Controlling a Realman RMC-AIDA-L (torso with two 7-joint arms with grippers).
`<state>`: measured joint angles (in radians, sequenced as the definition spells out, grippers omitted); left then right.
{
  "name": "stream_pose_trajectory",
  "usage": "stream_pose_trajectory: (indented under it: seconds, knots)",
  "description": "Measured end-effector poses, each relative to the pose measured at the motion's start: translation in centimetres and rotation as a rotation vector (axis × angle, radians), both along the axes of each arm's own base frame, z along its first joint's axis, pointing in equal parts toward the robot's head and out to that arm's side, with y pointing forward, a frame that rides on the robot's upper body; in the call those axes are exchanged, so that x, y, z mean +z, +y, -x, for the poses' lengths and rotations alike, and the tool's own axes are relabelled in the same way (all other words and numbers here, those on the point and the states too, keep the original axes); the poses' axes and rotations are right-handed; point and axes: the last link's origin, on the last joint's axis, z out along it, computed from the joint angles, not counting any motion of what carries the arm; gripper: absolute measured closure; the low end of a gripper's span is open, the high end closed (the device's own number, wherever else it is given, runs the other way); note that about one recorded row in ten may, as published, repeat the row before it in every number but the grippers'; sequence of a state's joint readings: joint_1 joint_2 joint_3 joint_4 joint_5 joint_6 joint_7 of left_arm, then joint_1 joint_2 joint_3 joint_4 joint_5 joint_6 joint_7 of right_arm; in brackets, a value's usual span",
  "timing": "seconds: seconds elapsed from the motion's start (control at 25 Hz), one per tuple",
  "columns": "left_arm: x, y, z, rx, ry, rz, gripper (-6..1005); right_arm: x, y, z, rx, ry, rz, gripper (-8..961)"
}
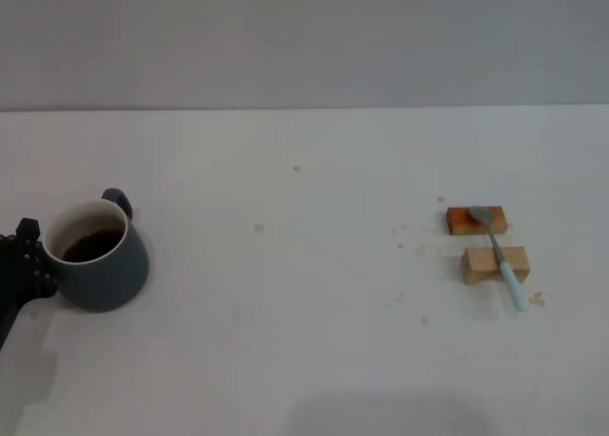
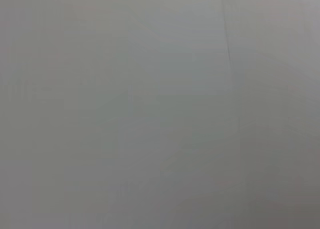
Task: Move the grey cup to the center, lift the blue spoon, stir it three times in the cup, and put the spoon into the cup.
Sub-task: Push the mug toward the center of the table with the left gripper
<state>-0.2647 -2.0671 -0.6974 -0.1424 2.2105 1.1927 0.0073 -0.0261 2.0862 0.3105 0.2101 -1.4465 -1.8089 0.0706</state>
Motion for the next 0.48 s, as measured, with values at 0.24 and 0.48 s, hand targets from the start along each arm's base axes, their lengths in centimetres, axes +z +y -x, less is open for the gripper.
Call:
stream_pose_trajectory:
  seconds: [0.24,0.48]
  knots:
    - [-0.9,-0.1,-0.7,-0.034,0.000,0.045,1001,0.0,0.0,0.0,0.000,0.000,0.000,179]
    - [-1.7,-0.2,-1.3,-0.066,0.002,0.082,1001,0.0,0.0,0.1,0.003,0.003,-0.001,179]
